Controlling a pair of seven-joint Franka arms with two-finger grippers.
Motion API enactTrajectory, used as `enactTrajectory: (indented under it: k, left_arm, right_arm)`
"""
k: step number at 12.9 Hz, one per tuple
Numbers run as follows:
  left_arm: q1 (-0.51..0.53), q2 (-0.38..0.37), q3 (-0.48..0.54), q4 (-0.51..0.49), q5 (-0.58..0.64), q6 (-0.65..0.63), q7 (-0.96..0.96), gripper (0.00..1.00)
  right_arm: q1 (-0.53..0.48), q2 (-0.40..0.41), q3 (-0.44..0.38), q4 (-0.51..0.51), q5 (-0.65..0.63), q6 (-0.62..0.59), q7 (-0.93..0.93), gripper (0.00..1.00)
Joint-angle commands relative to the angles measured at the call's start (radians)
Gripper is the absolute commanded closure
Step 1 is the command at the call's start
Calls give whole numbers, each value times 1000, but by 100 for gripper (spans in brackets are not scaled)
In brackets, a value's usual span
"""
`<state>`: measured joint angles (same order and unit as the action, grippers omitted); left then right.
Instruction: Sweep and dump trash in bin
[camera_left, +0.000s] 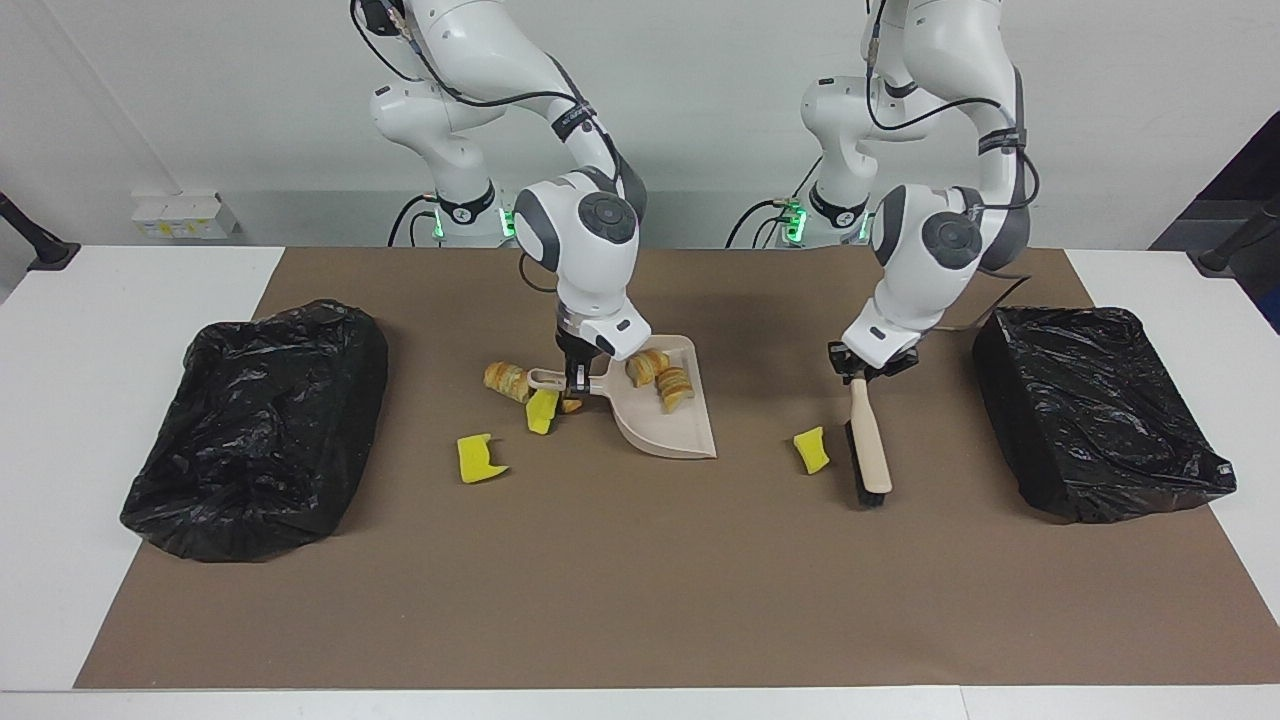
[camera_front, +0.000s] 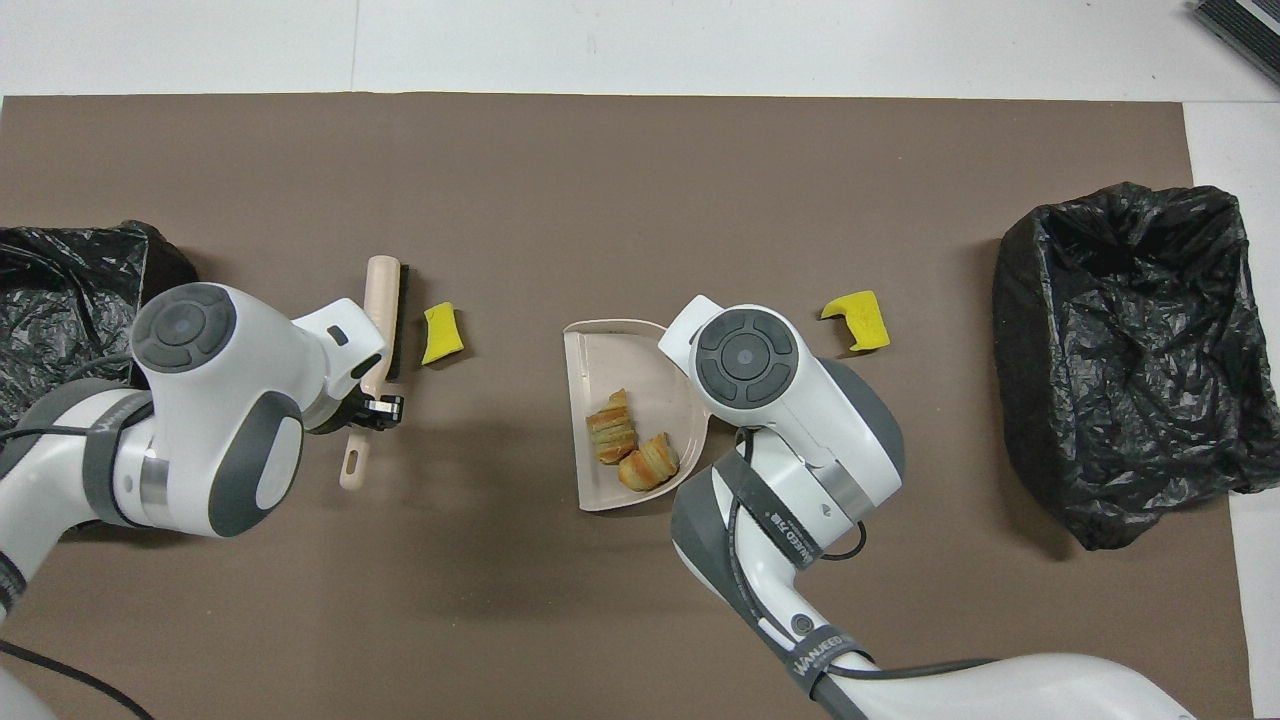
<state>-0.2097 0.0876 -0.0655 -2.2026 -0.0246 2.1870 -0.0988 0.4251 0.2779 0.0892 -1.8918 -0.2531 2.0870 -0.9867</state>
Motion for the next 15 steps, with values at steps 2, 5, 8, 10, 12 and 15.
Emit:
enactTrajectory:
  k: [2, 5, 8, 10, 12, 15]
  left_arm:
    - [-127, -80, 3, -101, -15, 30, -15, 100]
    - [-284, -101, 1, -101, -161, 8, -27, 100]
    - [-422, -108, 1, -71, -258, 0, -99, 100]
    - [-409, -124, 4, -17, -258, -57, -119, 100]
    - [-383, -159, 15, 4, -258, -119, -136, 100]
    - [-343, -193, 13, 38, -203, -213, -260, 100]
  right_arm:
    - [-5, 0, 3, -9, -20, 18, 52, 100]
    - [11, 17, 4, -9, -20, 28, 97, 100]
    - [-6, 18, 4, -12, -3, 31, 100, 100]
    - [-12, 20, 4, -12, 0, 41, 94, 100]
    - [-14, 21, 4, -12, 2, 44, 92, 100]
    - [-28, 17, 4, -12, 3, 42, 59, 100]
